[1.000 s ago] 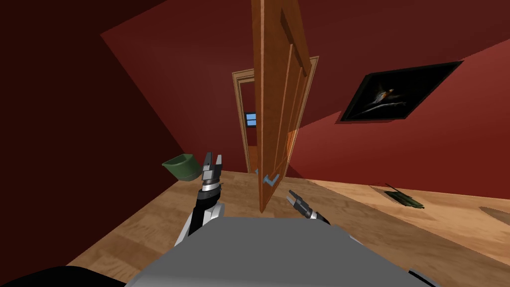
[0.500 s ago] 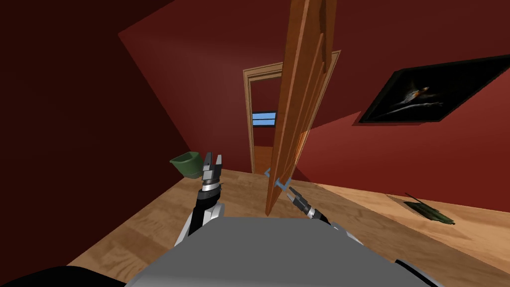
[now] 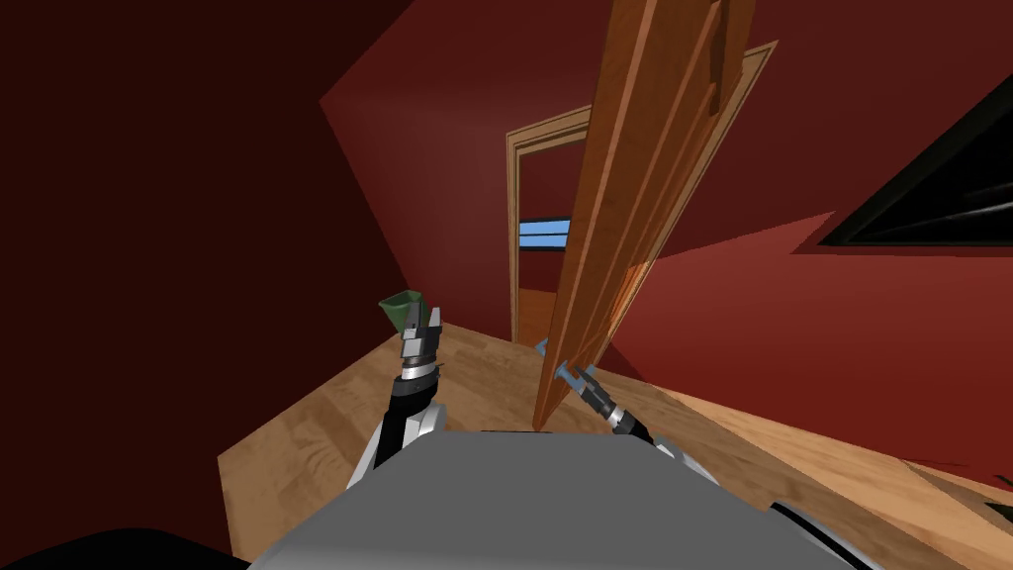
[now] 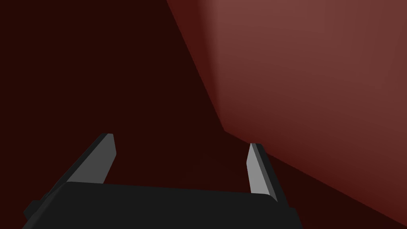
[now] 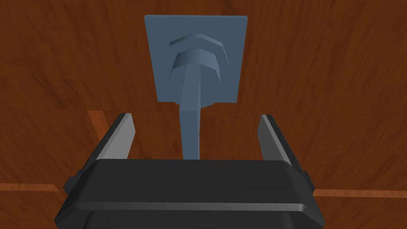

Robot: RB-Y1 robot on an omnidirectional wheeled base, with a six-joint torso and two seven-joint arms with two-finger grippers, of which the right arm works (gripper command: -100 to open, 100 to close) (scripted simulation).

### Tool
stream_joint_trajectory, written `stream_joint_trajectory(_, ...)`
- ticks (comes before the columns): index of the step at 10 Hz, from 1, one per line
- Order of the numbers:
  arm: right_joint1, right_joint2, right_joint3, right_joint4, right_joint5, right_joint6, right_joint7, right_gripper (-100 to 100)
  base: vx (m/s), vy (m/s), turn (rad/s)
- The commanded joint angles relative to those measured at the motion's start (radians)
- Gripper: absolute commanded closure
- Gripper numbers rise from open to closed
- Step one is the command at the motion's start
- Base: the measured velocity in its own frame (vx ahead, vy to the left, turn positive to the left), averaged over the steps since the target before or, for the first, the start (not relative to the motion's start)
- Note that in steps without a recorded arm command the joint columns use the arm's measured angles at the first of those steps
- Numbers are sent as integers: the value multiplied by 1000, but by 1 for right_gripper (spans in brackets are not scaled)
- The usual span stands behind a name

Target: Pull the door open

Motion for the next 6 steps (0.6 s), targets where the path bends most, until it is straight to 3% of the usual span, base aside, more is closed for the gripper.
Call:
stream_joint_trajectory(1,-3,2,-6,3,-5,1,6,-100,-68,-69,274)
stream_joint_trajectory(2,0,1,-4,0,-3,1,4,-100,-31,-31,53)
stream_joint_trajectory(3,0,1,-4,0,-3,1,4,100,2,1,-50)
stream_joint_trajectory(6,0,1,-4,0,-3,1,4,100,10,9,-5)
